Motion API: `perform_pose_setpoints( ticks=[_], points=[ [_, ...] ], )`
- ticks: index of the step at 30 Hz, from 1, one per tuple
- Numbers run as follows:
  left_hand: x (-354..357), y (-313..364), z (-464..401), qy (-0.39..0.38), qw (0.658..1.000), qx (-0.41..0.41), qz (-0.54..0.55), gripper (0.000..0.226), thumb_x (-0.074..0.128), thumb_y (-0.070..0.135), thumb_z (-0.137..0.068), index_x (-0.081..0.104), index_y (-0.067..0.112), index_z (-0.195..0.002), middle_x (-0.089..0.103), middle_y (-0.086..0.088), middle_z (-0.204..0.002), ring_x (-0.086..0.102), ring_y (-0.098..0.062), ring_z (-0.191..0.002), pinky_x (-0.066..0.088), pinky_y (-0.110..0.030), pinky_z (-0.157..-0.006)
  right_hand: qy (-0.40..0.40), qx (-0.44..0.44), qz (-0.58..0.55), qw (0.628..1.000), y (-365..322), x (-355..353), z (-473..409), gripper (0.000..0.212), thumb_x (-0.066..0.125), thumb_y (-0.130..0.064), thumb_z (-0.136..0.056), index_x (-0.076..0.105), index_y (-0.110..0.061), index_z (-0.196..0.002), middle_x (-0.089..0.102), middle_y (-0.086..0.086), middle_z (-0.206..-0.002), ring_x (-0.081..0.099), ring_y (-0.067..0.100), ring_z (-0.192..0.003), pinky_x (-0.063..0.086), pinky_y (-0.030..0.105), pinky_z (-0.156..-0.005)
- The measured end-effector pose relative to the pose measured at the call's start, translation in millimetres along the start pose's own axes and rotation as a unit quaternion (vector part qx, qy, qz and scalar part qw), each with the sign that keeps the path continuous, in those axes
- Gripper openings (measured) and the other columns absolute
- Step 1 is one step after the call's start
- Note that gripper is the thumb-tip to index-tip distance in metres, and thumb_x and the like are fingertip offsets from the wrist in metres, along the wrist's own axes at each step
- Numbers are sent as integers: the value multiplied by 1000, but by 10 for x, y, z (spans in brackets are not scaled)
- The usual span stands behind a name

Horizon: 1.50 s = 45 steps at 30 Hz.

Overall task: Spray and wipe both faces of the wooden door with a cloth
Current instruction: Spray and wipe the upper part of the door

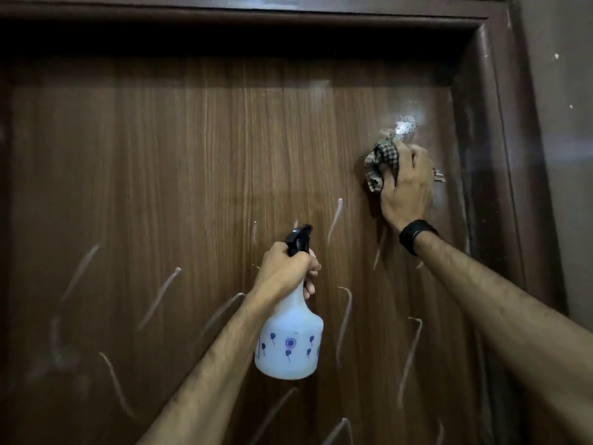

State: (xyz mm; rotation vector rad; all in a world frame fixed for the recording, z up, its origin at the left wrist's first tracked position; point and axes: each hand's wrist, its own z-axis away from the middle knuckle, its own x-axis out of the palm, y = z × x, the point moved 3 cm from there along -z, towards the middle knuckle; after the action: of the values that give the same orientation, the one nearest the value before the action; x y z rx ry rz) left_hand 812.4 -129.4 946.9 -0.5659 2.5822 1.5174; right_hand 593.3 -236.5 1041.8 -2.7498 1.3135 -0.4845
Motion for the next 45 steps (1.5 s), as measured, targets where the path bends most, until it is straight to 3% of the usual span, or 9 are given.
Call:
perform_pose_setpoints(
  ticks=[5,10,15,18,22,29,38,42,45],
  points=[
    [338,-95,-26,49,997,-42,37,9,61,1,-82,65,4,-74,62,-12,-65,58,-21,-50,46,-29,-49,-118,-90,-10,989,239,70,512,55,48,-32,-99,37,-11,-149,40,10,-149,35,27,-138,27,44,-118],
    [566,-137,19,83,996,-28,-14,10,60,1,-81,64,6,-74,60,-10,-55,59,-24,-52,48,-30,-54,-134,-144,-14,980,199,61,522,61,55,-19,-97,32,-15,-153,40,10,-149,35,29,-139,27,47,-117],
    [625,-119,94,149,987,-41,-40,12,59,-1,-81,65,5,-72,62,-12,-56,61,-27,-57,49,-33,-57,-171,-187,-13,967,-65,226,205,53,46,-29,-101,34,-21,-152,34,11,-154,28,30,-144,22,49,-118],
    [595,-138,188,177,983,-37,-43,14,59,-2,-80,63,7,-70,61,-13,-56,59,-30,-57,48,-32,-56,-205,-254,-15,945,-67,203,585,58,41,-37,-102,25,-21,-156,21,10,-162,14,29,-150,12,48,-122],
    [560,-211,331,209,976,-40,-53,10,59,-1,-83,64,6,-78,61,-14,-59,60,-30,-58,48,-33,-56,-242,-306,-17,921,-22,56,1250,59,40,-37,-103,22,-20,-157,16,9,-164,11,27,-152,12,47,-122],
    [522,-214,466,218,973,-40,-71,10,60,0,-85,65,-7,-90,63,-13,-59,60,-31,-60,50,-36,-61,-231,-246,-1,941,-269,274,642,59,43,-35,-102,24,-20,-156,20,10,-163,15,28,-150,10,50,-122],
    [202,-188,559,220,973,-39,-59,10,56,-5,-82,65,-5,-85,60,-16,-55,57,-28,-53,49,-33,-57,-243,-330,-3,912,-482,232,1026,57,36,-33,-103,22,-20,-157,16,8,-164,12,26,-151,9,47,-123],
    [128,-302,614,201,976,-60,-65,13,58,-4,-81,66,2,-73,62,-17,-55,59,-27,-54,51,-32,-58,-243,-258,2,935,-419,243,942,57,40,-31,-103,22,-22,-157,18,7,-164,13,26,-151,12,48,-122],
    [47,-328,628,188,979,-49,-57,12,58,-4,-83,66,3,-78,62,-14,-56,59,-26,-55,52,-31,-57,-248,-223,-2,943,-618,386,585,57,40,-33,-104,21,-23,-157,17,6,-164,12,27,-151,11,49,-122]
  ],
)
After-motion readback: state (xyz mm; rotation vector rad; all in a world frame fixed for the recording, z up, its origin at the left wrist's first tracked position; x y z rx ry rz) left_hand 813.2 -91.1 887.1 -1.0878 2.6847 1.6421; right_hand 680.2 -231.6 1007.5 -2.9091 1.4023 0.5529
